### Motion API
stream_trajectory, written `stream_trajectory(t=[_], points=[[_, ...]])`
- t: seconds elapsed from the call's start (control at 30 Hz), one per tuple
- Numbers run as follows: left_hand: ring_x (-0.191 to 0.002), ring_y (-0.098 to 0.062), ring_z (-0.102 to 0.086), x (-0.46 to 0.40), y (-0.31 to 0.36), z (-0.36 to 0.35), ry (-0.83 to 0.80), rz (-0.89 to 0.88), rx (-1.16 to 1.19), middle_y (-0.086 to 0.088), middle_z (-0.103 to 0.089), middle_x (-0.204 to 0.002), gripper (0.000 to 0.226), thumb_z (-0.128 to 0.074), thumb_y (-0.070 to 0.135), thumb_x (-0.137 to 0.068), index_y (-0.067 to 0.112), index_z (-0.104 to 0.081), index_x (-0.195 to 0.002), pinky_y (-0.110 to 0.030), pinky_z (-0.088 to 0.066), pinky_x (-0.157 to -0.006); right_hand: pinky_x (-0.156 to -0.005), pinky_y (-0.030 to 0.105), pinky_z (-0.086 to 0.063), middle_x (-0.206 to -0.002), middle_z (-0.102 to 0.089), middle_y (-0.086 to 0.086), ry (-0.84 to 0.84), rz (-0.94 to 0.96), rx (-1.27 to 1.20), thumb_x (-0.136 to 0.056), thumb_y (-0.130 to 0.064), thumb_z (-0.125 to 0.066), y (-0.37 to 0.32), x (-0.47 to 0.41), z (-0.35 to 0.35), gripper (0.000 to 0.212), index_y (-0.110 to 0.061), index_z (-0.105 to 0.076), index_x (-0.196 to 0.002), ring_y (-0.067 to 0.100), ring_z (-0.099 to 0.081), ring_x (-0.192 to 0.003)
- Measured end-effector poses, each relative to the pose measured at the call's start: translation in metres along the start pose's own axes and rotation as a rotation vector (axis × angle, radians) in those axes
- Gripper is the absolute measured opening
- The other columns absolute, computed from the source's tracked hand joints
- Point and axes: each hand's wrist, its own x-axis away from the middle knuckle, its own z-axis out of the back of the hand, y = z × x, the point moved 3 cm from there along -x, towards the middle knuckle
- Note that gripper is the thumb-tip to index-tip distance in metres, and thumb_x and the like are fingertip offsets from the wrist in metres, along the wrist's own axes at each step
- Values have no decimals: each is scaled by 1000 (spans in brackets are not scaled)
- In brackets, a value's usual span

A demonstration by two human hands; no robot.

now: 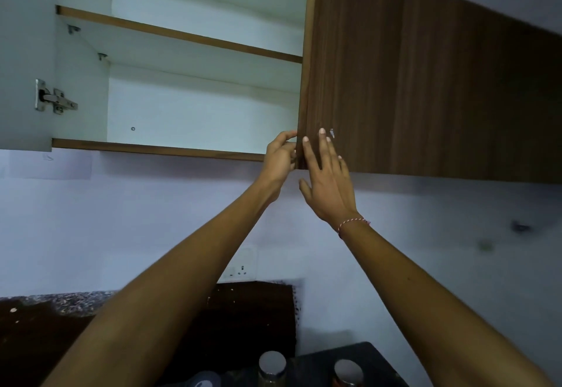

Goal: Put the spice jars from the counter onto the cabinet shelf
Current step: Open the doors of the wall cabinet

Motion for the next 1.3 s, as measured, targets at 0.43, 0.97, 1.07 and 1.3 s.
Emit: stream_trajectory(t=[0.43, 0.97, 1.07, 1.3], points=[[-82, -14, -65, 29, 28, -58, -136, 10, 92, -3, -65, -96, 38, -29, 0, -93, 16, -59, -110, -19, -57, -67, -113, 47, -29, -158, 3, 13, 5, 35, 52, -91, -45, -45, 52, 23, 77, 74, -21, -5, -149, 30, -13, -145], [-83, -16, -65, 36, 35, -83, -253, 29, 136, -3, -65, -95, 42, -27, -5, -85, 14, -60, -104, -20, -56, -60, -113, 46, -26, -157, -10, 14, 14, 141, 174, -89, -41, -42, 74, 23, 99, 69, -14, -18, -148, 29, -11, -145], [-92, -17, -65, 39, 40, -107, -367, -11, 120, -3, -64, -101, 44, -28, -4, -87, 17, -60, -110, -22, -57, -67, -113, 43, -28, -155, -13, 17, 60, 71, 151, -85, -30, -42, 90, 35, 109, 70, -7, -18, -146, 30, -13, -144], [-125, -23, -49, 42, 36, -175, -396, -145, -8, -9, -51, -137, 46, -32, -1, -94, 12, -51, -133, -40, -41, -106, -113, 38, -22, -155, -11, 20, 65, -10, 238, -84, -25, -39, 138, 59, 140, 69, -4, -15, -146, 30, -11, -144]])
